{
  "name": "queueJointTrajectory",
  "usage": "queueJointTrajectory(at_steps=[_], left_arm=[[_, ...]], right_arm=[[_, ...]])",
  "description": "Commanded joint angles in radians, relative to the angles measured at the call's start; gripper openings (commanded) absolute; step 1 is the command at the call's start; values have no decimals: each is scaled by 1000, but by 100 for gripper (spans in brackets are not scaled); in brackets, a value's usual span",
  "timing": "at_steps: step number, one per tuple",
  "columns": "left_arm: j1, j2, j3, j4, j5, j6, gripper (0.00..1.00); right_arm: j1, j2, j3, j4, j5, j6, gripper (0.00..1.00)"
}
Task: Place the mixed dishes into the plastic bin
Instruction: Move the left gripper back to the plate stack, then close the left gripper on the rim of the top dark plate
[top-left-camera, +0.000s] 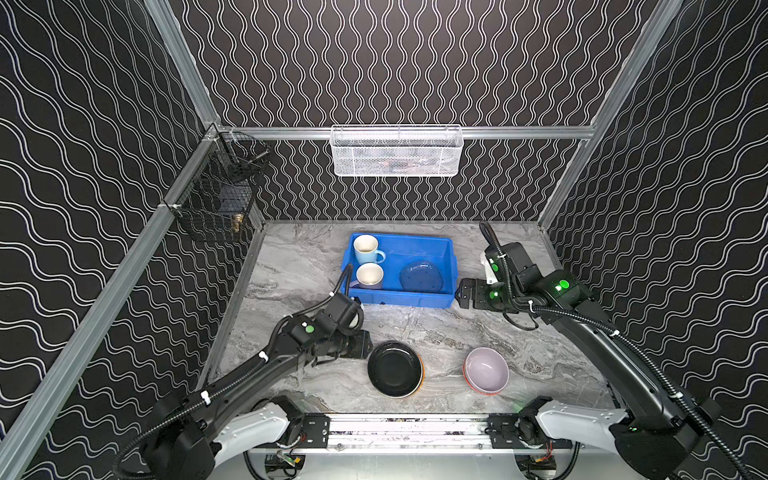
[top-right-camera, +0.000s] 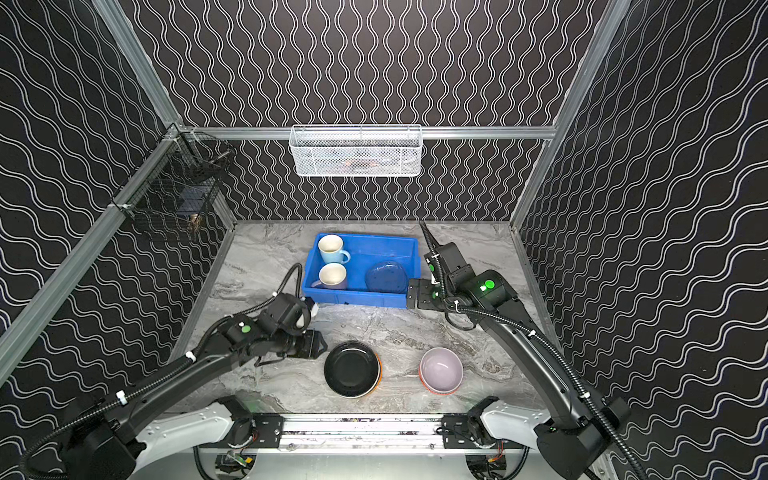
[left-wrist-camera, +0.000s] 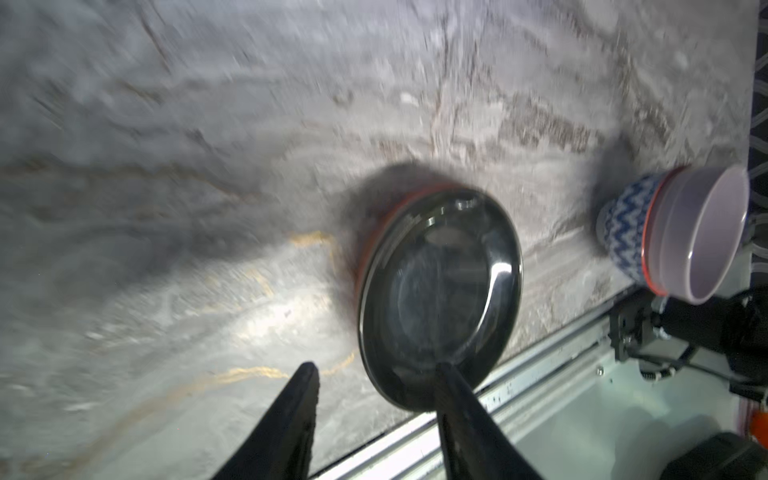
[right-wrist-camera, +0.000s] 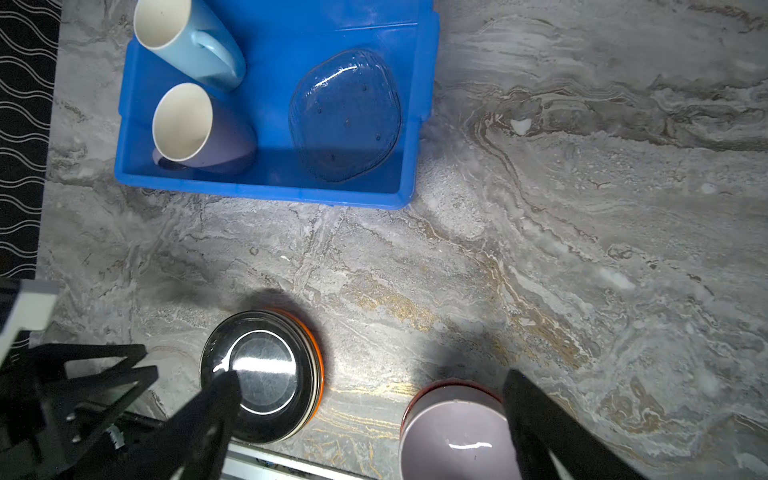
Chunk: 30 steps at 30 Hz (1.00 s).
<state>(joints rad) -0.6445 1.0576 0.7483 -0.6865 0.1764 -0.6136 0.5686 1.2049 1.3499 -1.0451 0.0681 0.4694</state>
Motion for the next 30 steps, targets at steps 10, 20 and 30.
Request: queueJointTrajectory(at_steps=[10, 20, 30], left_arm=[[-154, 179, -49, 154, -126, -108, 46], [-154, 219, -62, 169, -138, -74, 39], [-154, 196, -104, 186, -133, -85, 11]], right_arm=[[5, -131, -36, -74, 52, 16, 99], [5, -201, -81, -105, 64, 66, 99], [5, -198, -74, -111, 55, 60, 99]])
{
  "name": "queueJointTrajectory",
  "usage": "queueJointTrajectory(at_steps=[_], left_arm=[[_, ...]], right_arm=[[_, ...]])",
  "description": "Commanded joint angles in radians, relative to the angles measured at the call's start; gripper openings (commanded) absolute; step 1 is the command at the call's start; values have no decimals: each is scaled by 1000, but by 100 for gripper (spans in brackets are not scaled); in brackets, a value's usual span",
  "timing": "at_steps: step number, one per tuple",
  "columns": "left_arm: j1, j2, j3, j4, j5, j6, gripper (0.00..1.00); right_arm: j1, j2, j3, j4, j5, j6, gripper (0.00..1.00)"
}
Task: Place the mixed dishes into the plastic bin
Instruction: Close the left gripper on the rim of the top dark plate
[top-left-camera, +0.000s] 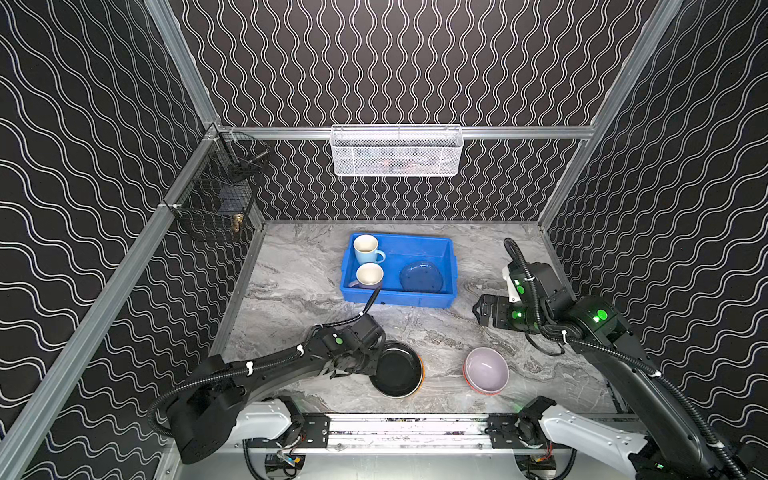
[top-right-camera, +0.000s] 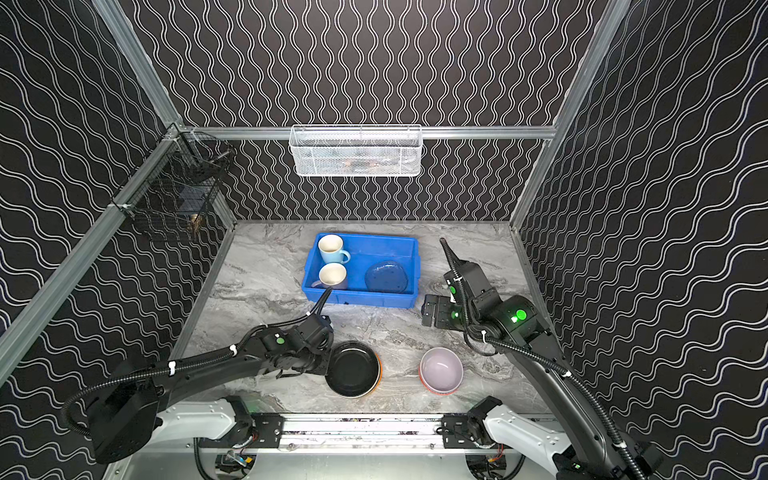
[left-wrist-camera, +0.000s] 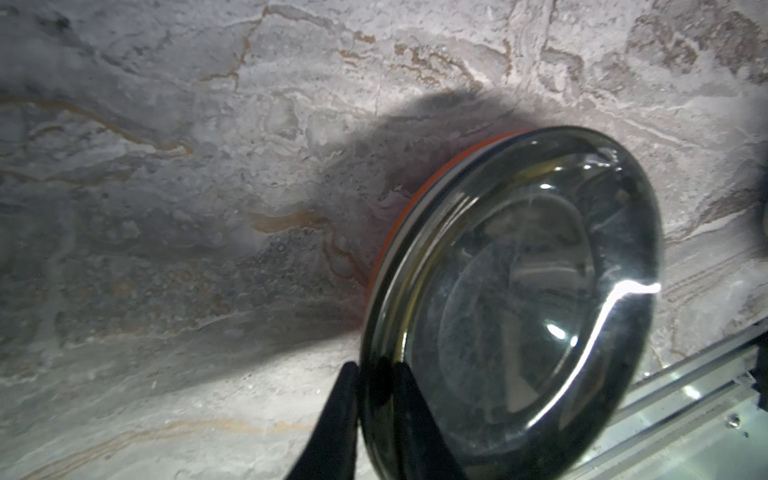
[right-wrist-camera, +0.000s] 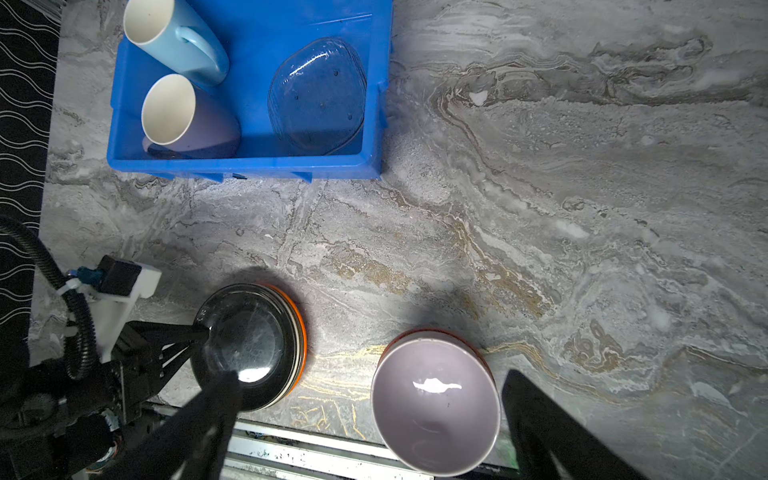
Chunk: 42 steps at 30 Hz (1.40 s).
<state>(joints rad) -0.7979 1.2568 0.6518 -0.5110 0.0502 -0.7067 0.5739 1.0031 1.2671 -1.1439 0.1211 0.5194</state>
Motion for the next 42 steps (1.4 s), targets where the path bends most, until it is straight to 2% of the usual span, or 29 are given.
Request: queueJointTrajectory(at_steps=[1, 3, 8, 21, 35, 42], left_arm=[[-1, -3, -10, 12, -6, 5, 8], [0, -4, -12, 20, 3, 3, 2], [-1, -2, 10, -1, 10, 14, 0], [0, -22, 95, -103, 5, 61, 1], [1, -30, 134, -164, -18, 88, 6], [0, -36, 157, -172, -10, 92, 3]], right_arm=[[0, 7, 13, -14, 2, 8, 99], [0, 12, 20, -18, 3, 4, 99], [0, 18, 22, -13, 2, 1, 99], [0, 40, 26, 12, -4, -7, 99], [0, 46, 12, 17, -9, -10, 99], [1, 64, -1, 21, -111, -35, 99]])
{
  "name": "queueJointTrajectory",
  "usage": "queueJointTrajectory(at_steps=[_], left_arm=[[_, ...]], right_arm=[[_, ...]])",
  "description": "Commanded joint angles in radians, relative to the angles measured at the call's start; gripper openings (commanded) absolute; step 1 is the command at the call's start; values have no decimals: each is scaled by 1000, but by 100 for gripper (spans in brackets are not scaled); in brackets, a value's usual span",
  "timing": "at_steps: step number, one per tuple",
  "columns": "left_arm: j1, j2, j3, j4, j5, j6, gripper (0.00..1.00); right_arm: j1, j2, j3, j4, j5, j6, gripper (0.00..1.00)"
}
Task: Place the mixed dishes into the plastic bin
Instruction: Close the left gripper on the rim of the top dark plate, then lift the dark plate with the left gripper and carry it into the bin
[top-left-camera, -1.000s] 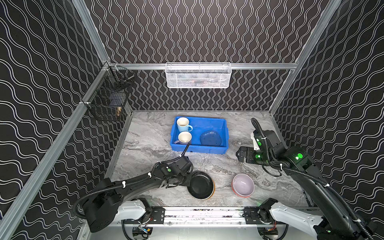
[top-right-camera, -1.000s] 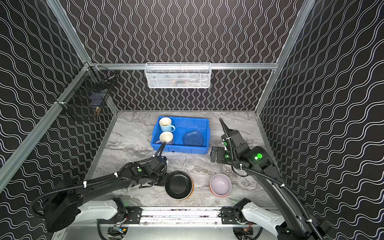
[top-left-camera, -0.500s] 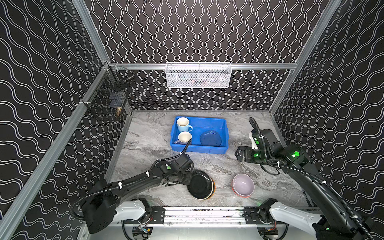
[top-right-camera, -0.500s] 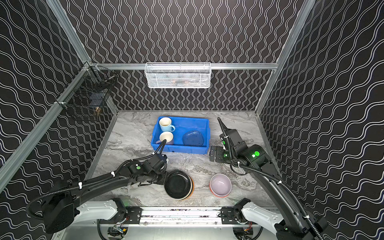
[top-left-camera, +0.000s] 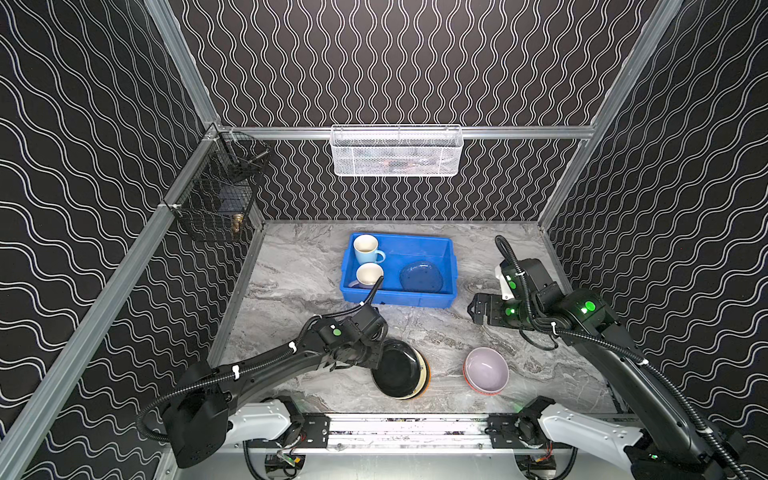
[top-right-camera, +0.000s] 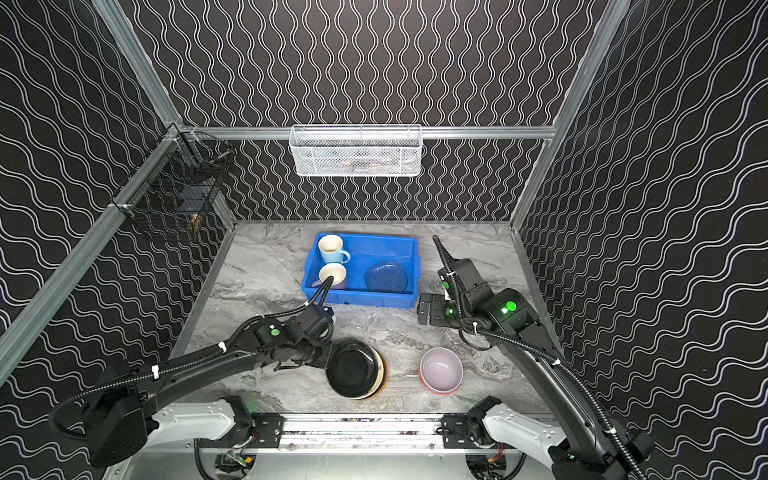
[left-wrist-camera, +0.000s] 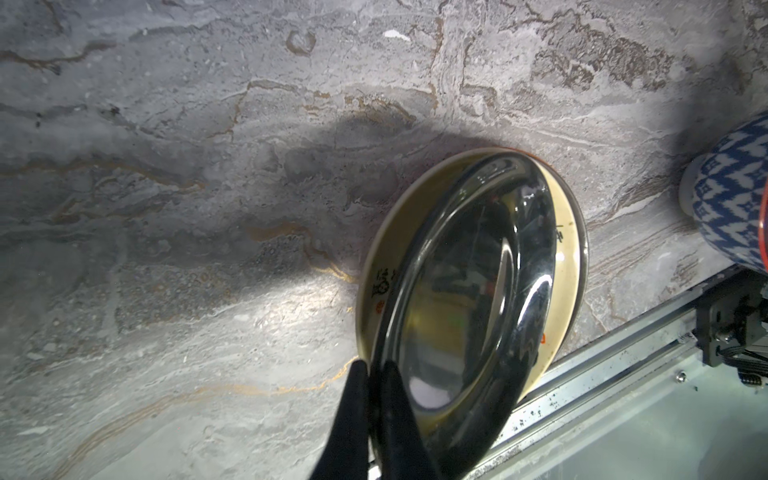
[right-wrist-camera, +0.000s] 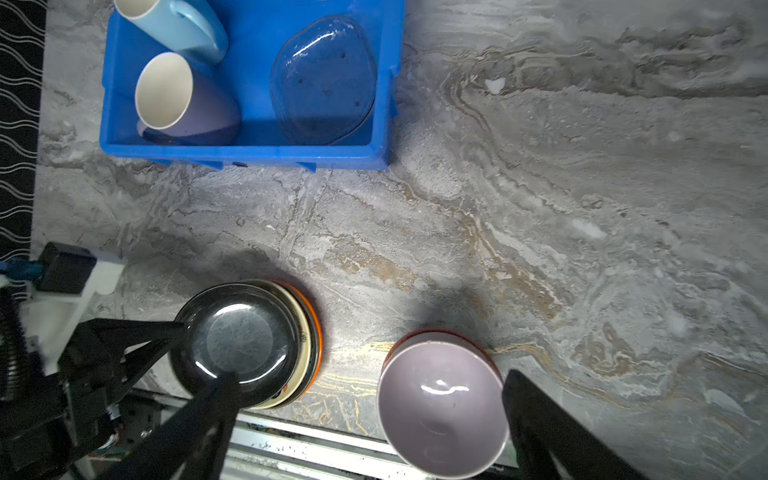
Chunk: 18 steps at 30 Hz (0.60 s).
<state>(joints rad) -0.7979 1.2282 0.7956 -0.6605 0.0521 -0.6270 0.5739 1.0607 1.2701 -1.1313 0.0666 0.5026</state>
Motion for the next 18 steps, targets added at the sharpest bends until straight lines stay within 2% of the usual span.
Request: queueJointTrajectory(at_steps=[1, 7, 11, 18], left_arm=[[3, -9, 19, -22, -11, 15, 3], [11, -11, 66, -25, -2, 21, 0], [27, -13, 104, -28, 8, 29, 0], [116, 19, 224, -44, 38, 76, 0]], right_arm=[[1, 8, -12, 13, -68, -21, 99], [6, 14, -31, 38, -147, -31, 99], [12, 25, -19, 33, -151, -43, 99], [12, 36, 11, 47, -149, -48, 99]])
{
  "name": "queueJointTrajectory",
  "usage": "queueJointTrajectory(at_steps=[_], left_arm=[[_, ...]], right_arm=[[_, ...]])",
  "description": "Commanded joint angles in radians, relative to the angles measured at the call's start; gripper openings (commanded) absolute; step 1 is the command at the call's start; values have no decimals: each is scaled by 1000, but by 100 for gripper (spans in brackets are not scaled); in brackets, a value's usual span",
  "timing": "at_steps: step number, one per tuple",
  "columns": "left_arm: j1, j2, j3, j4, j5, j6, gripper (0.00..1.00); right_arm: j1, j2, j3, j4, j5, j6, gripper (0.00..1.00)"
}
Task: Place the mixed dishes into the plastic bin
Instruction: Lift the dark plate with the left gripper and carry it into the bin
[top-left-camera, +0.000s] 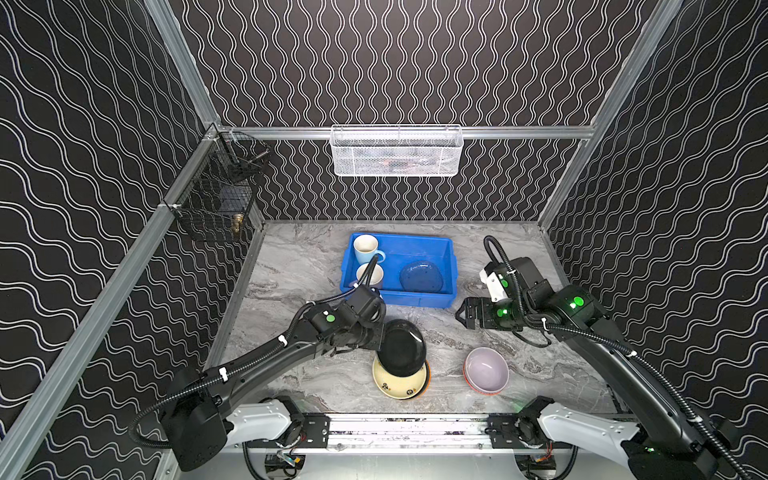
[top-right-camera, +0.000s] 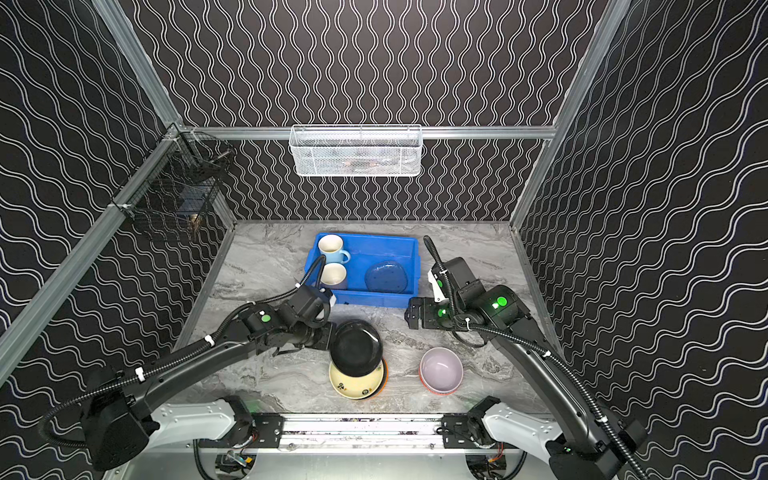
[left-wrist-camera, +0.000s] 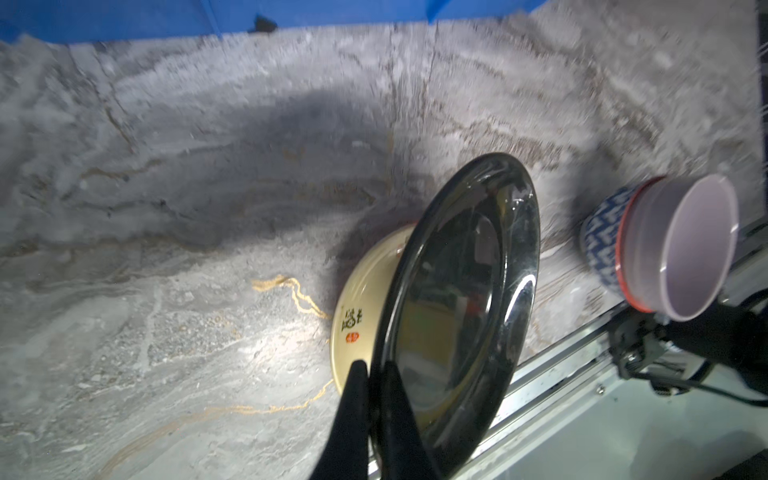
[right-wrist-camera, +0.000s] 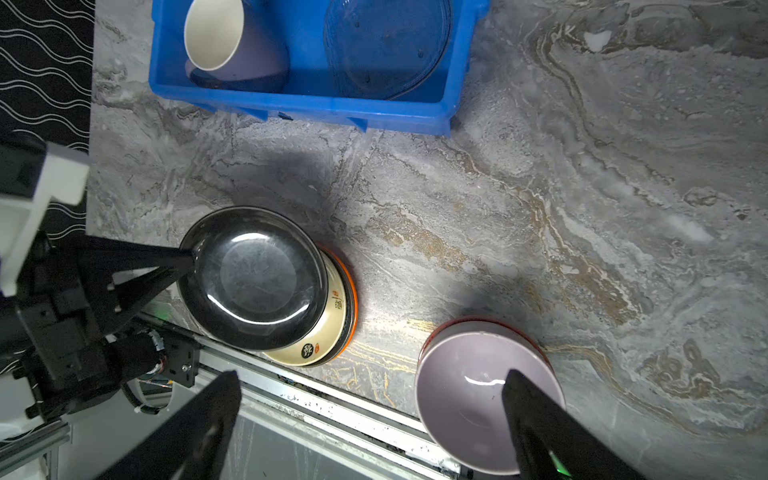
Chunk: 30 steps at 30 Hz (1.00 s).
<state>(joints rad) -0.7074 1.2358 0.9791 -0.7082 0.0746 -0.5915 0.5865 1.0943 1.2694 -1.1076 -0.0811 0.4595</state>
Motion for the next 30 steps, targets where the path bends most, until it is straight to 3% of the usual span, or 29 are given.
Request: queueJointTrajectory(at_steps=[1, 13, 22, 30], left_arm=[[44, 26, 69, 4, 22, 53, 0], [182, 356, 464, 85, 75, 161, 0], [227, 619, 684, 149, 114, 175, 0], [241, 772, 786, 169, 143, 171, 0]], right_arm=[[1, 4, 14, 27, -1, -5, 99], [-1, 33, 28, 105, -51, 12, 99], [-1, 32, 48, 104, 29, 24, 99], [-3, 38, 83, 95, 96, 35, 99]])
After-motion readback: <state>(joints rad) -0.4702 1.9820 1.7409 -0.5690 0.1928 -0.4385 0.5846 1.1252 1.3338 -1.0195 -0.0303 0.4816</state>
